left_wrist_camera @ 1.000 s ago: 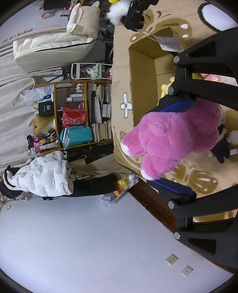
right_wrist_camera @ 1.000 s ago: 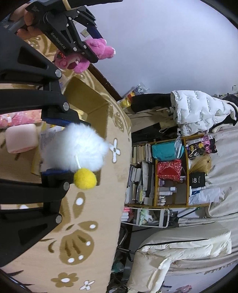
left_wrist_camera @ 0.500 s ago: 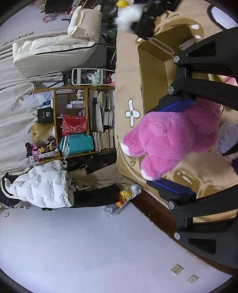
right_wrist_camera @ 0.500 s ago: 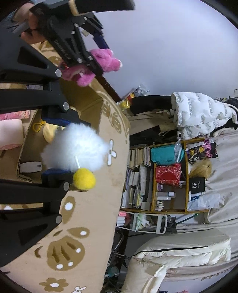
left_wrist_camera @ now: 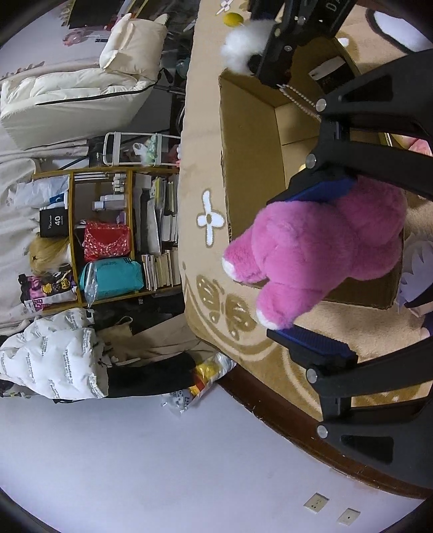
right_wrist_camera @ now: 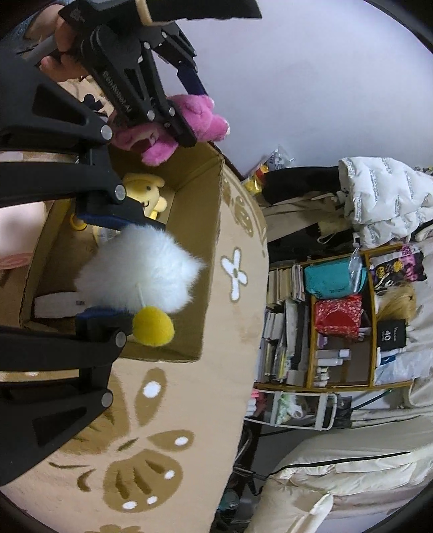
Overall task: Organize soft objects
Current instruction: 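Carry the pink bunny with the left tool while the right tool carries the pompom over the box, then open the left tool releasing the bunny into the box while the right tool drops the pompom inside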
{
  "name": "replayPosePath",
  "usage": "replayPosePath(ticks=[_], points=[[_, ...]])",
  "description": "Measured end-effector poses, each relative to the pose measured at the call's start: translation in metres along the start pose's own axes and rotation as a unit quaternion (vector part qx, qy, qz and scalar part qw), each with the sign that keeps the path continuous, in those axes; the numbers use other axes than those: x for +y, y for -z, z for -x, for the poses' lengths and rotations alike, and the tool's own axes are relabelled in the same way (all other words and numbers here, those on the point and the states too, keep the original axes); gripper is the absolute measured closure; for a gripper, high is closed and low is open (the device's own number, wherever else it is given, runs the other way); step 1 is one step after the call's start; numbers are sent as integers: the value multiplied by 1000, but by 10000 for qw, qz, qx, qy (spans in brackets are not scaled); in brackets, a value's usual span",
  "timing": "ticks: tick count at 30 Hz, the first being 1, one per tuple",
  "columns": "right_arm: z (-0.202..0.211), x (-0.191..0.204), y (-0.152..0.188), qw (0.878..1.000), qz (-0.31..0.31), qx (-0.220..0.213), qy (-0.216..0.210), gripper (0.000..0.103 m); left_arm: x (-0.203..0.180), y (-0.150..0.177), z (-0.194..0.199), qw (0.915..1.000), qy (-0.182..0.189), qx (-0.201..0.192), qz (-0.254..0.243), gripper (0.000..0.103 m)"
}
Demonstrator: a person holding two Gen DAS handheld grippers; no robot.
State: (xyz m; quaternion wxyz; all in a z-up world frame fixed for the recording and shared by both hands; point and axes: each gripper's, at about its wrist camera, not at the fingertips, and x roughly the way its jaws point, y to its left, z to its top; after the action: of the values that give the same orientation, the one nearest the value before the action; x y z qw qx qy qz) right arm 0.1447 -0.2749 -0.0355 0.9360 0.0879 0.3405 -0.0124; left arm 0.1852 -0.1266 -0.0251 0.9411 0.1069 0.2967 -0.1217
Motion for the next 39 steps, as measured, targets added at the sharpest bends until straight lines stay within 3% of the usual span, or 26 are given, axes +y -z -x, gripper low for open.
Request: replayPosePath(ticks=[13, 20, 27, 39], points=[[-4, -7, 5, 9998, -158, 108, 98, 61, -6, 2, 4, 9998, 46, -75, -163, 34], [-7, -10, 5, 9995, -247, 168, 79, 58, -10, 3, 4, 9996, 80, 92, -249, 19], [-5, -11, 9, 9991, -336, 256, 11, 37, 2, 0, 17, 9997, -115, 74, -187, 4], [20, -13, 12, 9981, -578, 167, 157, 5, 40, 11, 48, 9987, -336, 349, -129, 4]])
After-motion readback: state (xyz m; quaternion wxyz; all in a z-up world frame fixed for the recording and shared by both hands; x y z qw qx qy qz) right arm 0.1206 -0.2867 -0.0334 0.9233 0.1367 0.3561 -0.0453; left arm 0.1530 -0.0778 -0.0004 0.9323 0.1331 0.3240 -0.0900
